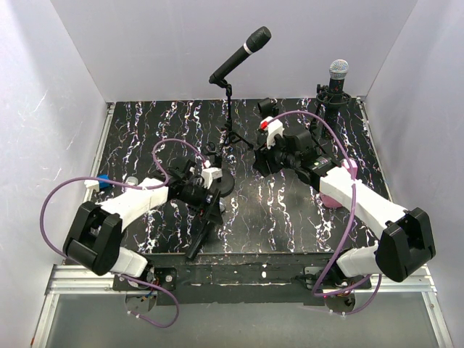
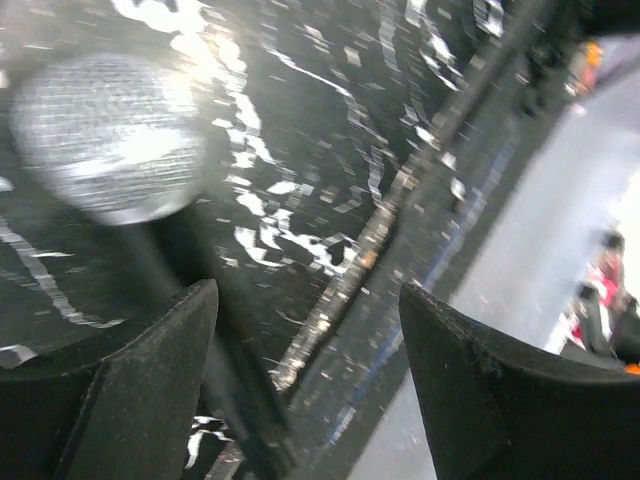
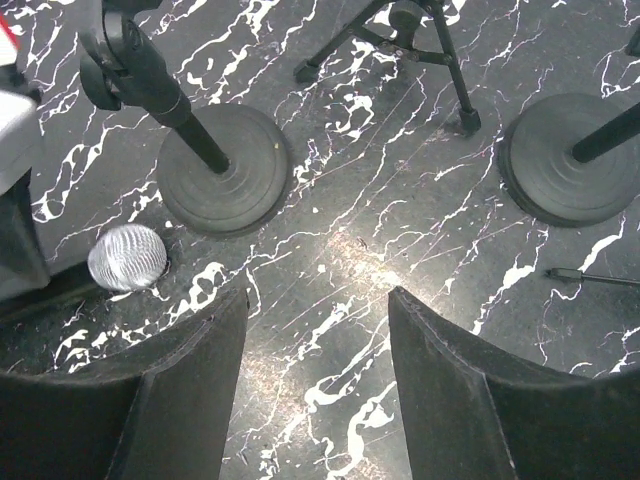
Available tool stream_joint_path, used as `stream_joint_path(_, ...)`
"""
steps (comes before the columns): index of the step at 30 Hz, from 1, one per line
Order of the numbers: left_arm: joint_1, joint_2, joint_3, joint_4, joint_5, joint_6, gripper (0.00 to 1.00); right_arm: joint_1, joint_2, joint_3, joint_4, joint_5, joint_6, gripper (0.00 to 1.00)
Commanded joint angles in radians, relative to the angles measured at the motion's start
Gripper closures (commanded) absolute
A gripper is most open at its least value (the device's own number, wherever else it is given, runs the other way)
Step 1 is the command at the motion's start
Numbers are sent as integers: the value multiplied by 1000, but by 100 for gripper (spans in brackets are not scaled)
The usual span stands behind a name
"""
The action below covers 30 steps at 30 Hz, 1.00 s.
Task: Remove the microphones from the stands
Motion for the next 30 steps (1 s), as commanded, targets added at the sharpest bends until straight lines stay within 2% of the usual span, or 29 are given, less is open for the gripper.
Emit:
stream_joint_path(1, -2, 7, 6, 139, -325, -134, 25, -8, 1, 36, 27, -6, 24, 35)
stream_joint_path(5, 0, 72, 43, 124, -375, -88, 25, -10, -10, 45, 28, -1, 24, 35)
stream_joint_path(7, -2, 96, 87, 81, -370, -62, 28, -10, -18, 45, 22, 5, 17, 35)
stream_joint_path(10, -8, 31, 103, 87, -269, -13, 29, -14, -30, 36, 12, -2, 0, 35)
stream_joint_path(14, -126, -31, 71, 56, -321, 117, 26, -22, -47, -14, 24, -13, 0, 35)
stream_joint_path(17, -265, -17, 60, 86, -449, 76, 25, -30, -64, -30, 22, -27, 12, 35)
stream_joint_path(19, -369, 35, 71, 95, -613, 1, 24, -33, -76, -41, 24, -30, 11, 35)
stream_joint_path(21, -426, 52, 56, 147, -661, -51, 22, -40, -87, -53, 28, -30, 12, 35)
stream_joint_path(24, -523, 85, 40, 181, -741, -30, 22, -51, -110, -80, 39, -27, 15, 35)
stream_joint_path(27, -572, 136, 51, 184, -780, -27, 24, -59, -140, -107, 44, -27, 20, 35)
stream_joint_path(30, -586, 185, 62, 178, -841, -24, 33, -60, -178, -137, 44, -27, 27, 35)
